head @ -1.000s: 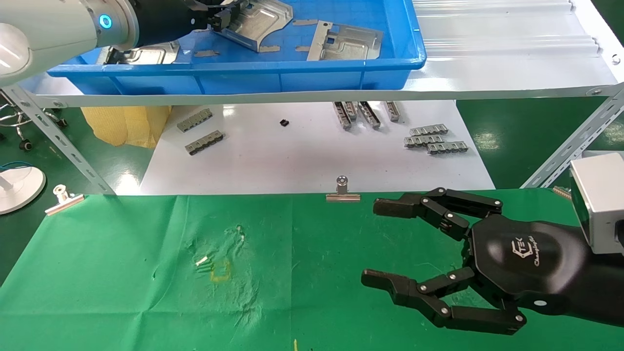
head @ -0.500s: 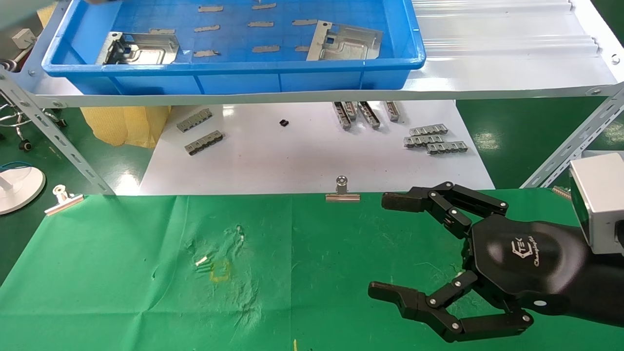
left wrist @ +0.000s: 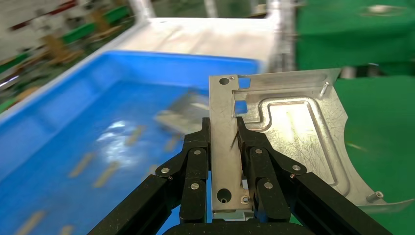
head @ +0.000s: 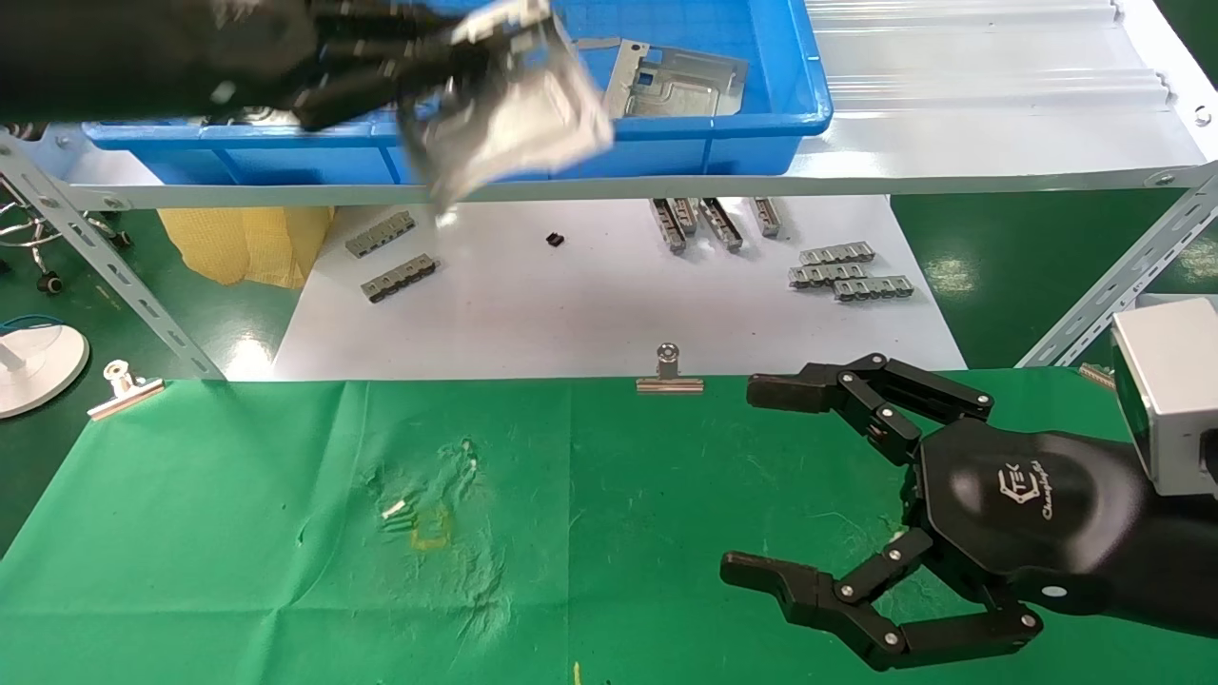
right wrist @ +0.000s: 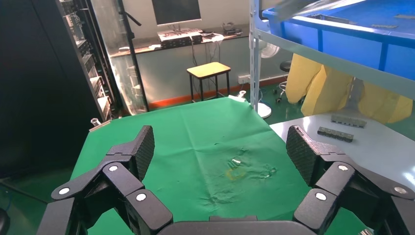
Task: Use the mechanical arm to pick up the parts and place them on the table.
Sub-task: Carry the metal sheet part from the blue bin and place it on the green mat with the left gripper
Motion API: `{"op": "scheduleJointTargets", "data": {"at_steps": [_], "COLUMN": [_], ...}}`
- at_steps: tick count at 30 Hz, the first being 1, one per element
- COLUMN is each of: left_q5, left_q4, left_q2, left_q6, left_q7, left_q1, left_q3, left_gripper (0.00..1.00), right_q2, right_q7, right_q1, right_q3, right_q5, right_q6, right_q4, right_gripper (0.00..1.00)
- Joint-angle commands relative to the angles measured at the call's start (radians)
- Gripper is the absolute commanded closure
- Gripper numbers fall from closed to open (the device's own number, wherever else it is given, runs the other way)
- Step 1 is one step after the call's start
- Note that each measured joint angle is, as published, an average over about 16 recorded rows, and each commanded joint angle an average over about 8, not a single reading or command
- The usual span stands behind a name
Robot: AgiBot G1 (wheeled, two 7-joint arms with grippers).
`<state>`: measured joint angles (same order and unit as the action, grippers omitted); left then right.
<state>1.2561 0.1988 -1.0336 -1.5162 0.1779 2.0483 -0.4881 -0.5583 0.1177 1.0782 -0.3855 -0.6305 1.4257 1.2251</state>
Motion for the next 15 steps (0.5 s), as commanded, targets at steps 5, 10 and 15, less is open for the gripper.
{"op": "scheduleJointTargets", "data": {"at_steps": [5, 10, 15], "left_q5": [-0.065, -0.173, -0.23], "left_q4": [0.125, 0.295, 0.395], "left_q2": [0.09, 0.191, 0.259], "left_q6": [-0.092, -0.089, -0.08], "left_q7": [0.046, 0.038, 0.055], "left_q1": [-0.065, -0.182, -0.271], "left_q3": [-0.027, -0.09, -0.174], "left_gripper": [1.0, 1.0, 1.0], "right_q2": [0.0, 0.0, 0.0], "right_q7": [0.0, 0.0, 0.0], "right_q1": [0.0, 0.0, 0.0], "right_q3": [0.0, 0.0, 0.0], "right_q5": [0.0, 0.0, 0.0], "right_q6": [0.0, 0.0, 0.0], "right_q4": [0.0, 0.0, 0.0], "right_gripper": [0.0, 0.0, 0.0]}}
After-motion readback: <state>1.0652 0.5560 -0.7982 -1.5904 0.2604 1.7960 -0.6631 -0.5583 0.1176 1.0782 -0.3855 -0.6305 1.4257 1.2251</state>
